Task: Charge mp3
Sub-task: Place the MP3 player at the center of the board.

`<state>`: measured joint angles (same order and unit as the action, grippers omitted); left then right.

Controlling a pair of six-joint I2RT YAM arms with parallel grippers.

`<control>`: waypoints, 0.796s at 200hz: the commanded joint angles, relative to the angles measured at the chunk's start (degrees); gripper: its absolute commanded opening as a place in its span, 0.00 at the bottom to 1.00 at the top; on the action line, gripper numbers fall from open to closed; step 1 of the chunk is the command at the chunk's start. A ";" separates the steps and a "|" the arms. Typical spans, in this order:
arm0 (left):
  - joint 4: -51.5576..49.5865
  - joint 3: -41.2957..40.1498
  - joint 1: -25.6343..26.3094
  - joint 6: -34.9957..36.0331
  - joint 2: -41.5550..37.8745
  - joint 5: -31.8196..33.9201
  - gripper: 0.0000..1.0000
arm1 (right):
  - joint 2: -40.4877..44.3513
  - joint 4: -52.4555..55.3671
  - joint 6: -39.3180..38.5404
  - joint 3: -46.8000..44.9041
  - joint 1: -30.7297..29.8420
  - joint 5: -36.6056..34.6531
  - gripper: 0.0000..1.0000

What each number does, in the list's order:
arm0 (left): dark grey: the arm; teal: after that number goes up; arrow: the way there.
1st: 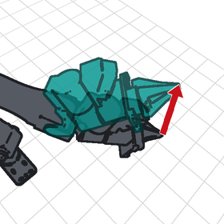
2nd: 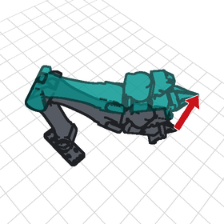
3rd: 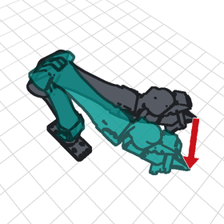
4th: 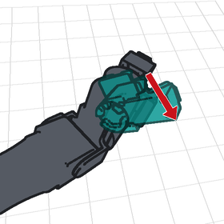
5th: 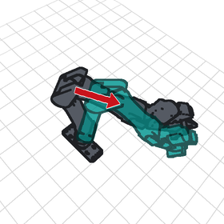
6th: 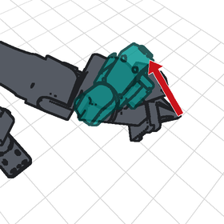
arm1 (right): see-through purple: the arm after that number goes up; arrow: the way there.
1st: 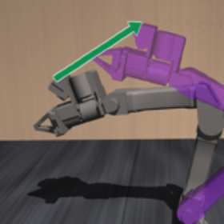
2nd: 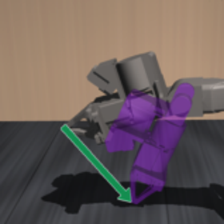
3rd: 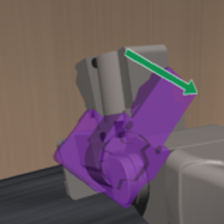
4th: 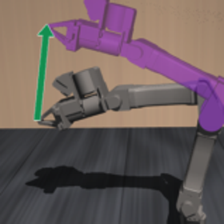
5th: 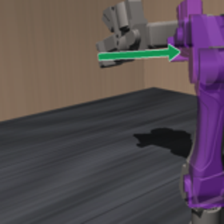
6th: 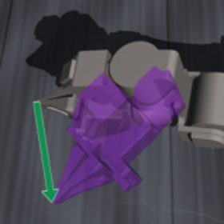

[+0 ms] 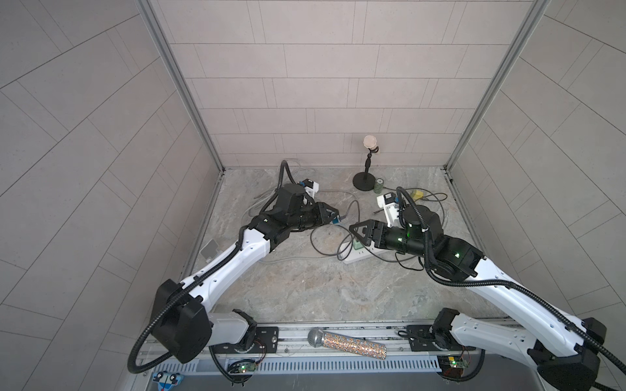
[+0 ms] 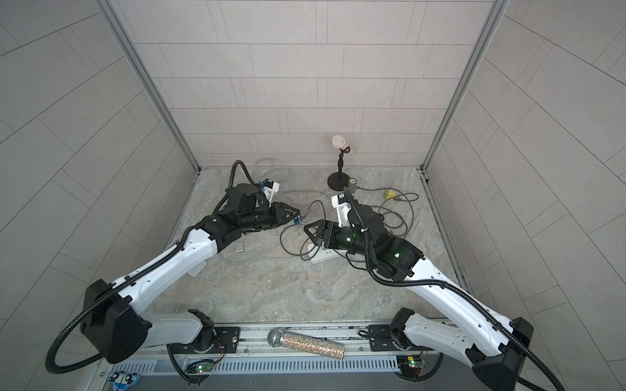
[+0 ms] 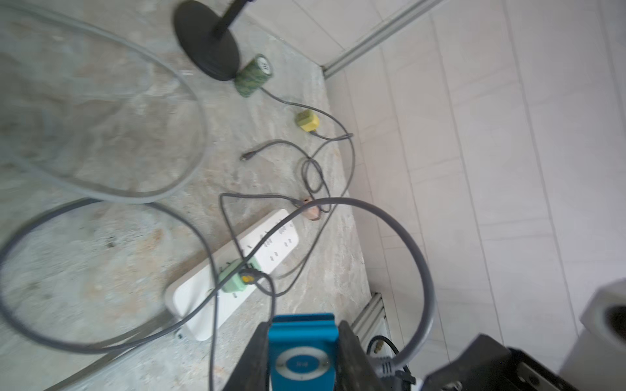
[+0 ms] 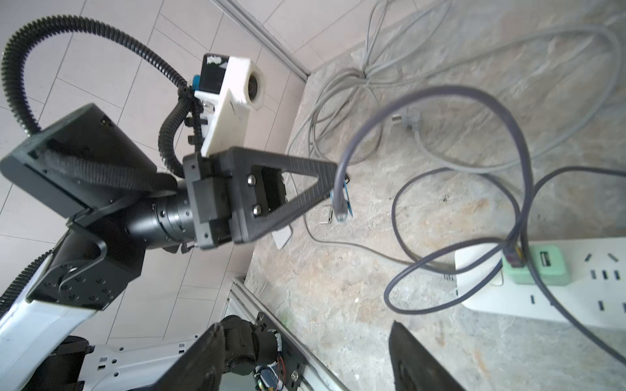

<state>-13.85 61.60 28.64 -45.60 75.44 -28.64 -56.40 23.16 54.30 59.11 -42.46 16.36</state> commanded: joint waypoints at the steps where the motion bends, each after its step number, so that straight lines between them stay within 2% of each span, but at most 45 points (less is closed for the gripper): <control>1: -16.88 0.53 -5.73 3.61 -2.38 6.02 0.00 | 3.88 12.05 -1.22 3.36 0.21 -11.60 0.78; 17: -25.54 -0.17 -11.19 7.00 -3.06 11.83 0.00 | 4.68 19.85 -5.72 5.28 4.87 -15.11 0.81; 37: -28.66 -2.94 -17.62 8.68 -2.32 14.31 0.00 | 2.07 27.06 -10.57 7.29 16.09 -10.66 0.81; 45: -29.32 -3.41 -18.16 9.24 -1.24 16.26 0.00 | 1.12 27.56 -12.67 6.92 20.18 -8.30 0.81; 54: -29.83 -3.51 -18.26 9.77 0.49 17.04 0.00 | -0.10 28.72 -16.05 6.77 23.90 -8.69 0.81; 76: -33.49 -2.31 -18.18 12.30 8.05 16.74 0.00 | -5.59 32.12 -23.37 6.34 32.64 -14.09 0.81; 94: -33.46 -3.33 -17.67 12.92 12.67 17.45 0.00 | -10.93 32.73 -27.32 5.70 37.48 -18.34 0.81; 110: -30.84 -4.92 -17.48 12.31 13.89 16.99 0.17 | -15.04 30.81 -29.24 4.94 39.68 -19.46 0.80; 131: -29.14 -5.79 -17.30 11.88 14.81 16.61 0.42 | -20.56 28.78 -30.80 5.71 41.18 -16.92 0.78; 159: -29.09 -5.22 -17.29 11.44 13.63 15.95 0.58 | -30.03 31.97 -34.09 10.63 41.31 -14.74 0.74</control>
<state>-42.78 55.90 11.07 -33.91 90.65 -13.04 -81.25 52.53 24.95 66.22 -1.28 1.10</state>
